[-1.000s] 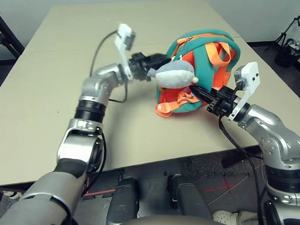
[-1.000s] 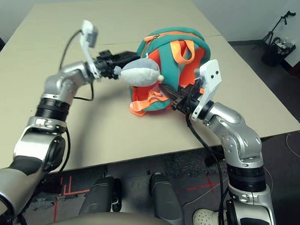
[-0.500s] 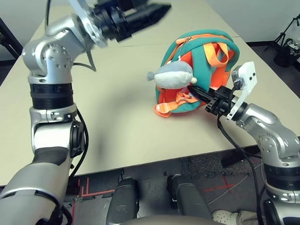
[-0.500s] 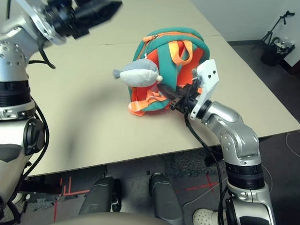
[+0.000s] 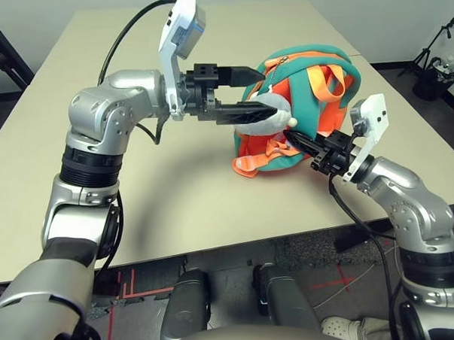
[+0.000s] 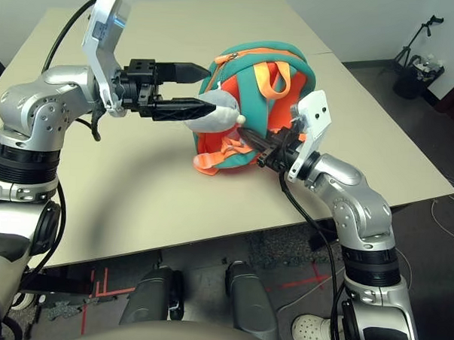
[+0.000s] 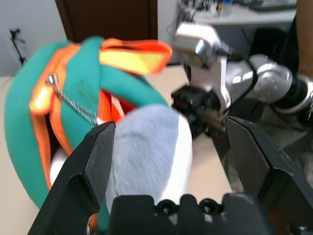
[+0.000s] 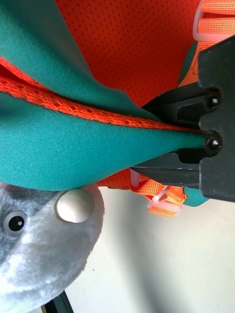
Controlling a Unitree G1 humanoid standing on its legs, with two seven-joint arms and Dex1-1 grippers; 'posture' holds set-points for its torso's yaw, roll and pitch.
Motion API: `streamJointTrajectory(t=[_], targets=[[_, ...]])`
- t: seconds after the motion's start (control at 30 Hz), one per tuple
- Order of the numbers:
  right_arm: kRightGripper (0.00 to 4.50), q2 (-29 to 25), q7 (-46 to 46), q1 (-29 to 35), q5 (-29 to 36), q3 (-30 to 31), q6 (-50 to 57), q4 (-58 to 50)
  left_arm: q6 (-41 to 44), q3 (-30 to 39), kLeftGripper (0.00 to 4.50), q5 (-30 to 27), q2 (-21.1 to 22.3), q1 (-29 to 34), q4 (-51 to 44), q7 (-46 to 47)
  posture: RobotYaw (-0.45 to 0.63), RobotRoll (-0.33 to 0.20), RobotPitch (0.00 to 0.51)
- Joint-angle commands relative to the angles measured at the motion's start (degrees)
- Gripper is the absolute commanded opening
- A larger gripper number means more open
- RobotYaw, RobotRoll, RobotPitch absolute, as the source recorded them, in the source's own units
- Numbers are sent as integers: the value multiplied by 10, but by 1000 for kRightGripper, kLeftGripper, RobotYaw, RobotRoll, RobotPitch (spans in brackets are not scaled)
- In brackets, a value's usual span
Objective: Put the pencil case into the backpack and zip it.
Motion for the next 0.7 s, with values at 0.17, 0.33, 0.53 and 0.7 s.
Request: streamJointTrajectory(t=[0.17, 0.33, 0.53, 0.7], targets=[[231, -2, 11, -1, 3, 13, 5, -8, -5, -35, 4500, 35, 6, 33, -5, 1, -154, 0, 100], [231, -3, 11, 1, 4, 13, 7, -11, -19, -45, 4500, 53, -6, 48, 10, 2, -159, 0, 101], [231, -4, 11, 2, 4, 14, 7, -12, -38, -37, 2708, 58, -29, 50, 30, 10, -163, 0, 100], [231, -6, 12, 1, 3, 16, 6, -11, -56, -31, 837, 65, -43, 49, 46, 19, -162, 0, 97]])
